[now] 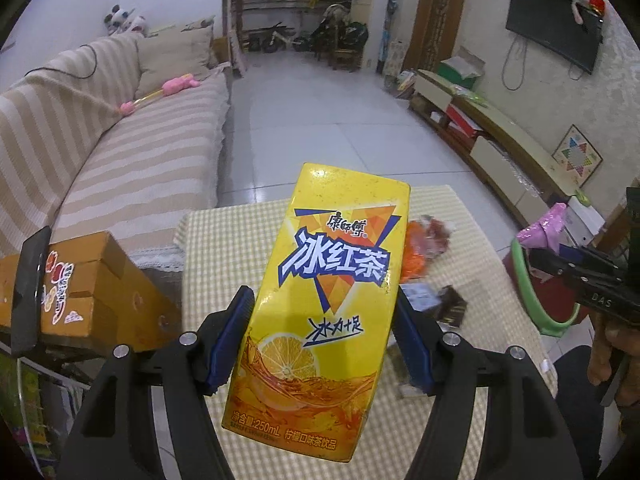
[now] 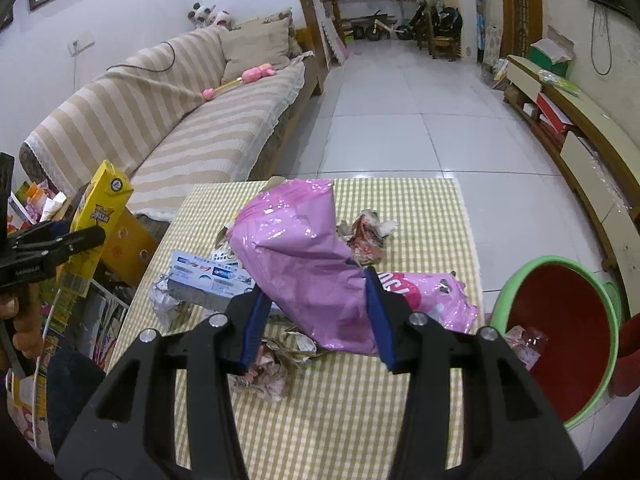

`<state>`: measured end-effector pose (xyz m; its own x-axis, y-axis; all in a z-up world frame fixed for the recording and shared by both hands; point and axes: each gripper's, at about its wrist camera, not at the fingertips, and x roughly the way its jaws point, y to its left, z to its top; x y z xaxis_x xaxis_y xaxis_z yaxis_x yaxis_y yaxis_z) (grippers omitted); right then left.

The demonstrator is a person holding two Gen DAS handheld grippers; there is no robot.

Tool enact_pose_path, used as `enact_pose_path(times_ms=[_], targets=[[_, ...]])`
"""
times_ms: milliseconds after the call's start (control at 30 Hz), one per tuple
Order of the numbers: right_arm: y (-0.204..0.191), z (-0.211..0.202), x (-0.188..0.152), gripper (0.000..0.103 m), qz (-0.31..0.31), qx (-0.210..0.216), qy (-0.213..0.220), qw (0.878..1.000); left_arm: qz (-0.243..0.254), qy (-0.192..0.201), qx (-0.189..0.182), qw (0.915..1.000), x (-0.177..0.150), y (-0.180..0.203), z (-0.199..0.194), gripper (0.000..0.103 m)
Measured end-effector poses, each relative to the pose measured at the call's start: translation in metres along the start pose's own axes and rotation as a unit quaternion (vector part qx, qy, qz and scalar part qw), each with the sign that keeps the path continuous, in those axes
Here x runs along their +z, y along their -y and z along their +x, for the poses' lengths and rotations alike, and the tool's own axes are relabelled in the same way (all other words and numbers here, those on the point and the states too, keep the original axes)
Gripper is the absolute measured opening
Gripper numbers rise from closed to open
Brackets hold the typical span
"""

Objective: Collect trash
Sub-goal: 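Grasp the yellow iced-tea carton with the left tool while the right tool grasps the pink bag, then carry the carton and pink bag over the bin and open both tools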

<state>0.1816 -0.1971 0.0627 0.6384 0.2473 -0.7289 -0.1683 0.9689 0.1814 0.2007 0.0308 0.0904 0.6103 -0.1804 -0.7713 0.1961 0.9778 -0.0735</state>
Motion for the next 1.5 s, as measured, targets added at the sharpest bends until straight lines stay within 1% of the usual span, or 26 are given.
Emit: enact_pose_path(times_ms=[167,367,800,967,1167,1300,1500], targets=[[0.015,-0.012,-0.002,0.044,0.012,-0.007,0.008,1.0,0.014,0.007,-0.016,0.9998,0.006,0.028,-0.004,0.065],[0.041,-0.027,-0.008,0.044,0.032,-0.019,0.018,0.999,0.031,0.006,-0.038,0.9988,0.013,0.063,0.003,0.065],[0.12,-0.056,-0.018,0.044,0.103,-0.048,0.043,0.993,0.066,-0.004,-0.09,0.9938,0.033,0.15,0.028,0.065],[0.152,-0.069,-0.024,0.044,0.126,-0.063,0.051,0.989,0.076,-0.012,-0.112,0.9908,0.038,0.194,0.044,0.065],[0.194,-0.079,-0.033,0.044,0.156,-0.082,0.055,0.983,0.099,-0.018,-0.141,0.9848,0.043,0.247,0.058,0.065],[0.214,-0.085,-0.038,0.044,0.167,-0.089,0.057,0.98,0.112,-0.019,-0.159,0.9807,0.048,0.283,0.065,0.065],[0.236,-0.087,-0.043,0.044,0.185,-0.096,0.058,0.976,0.118,-0.028,-0.178,0.9764,0.047,0.316,0.078,0.065]])
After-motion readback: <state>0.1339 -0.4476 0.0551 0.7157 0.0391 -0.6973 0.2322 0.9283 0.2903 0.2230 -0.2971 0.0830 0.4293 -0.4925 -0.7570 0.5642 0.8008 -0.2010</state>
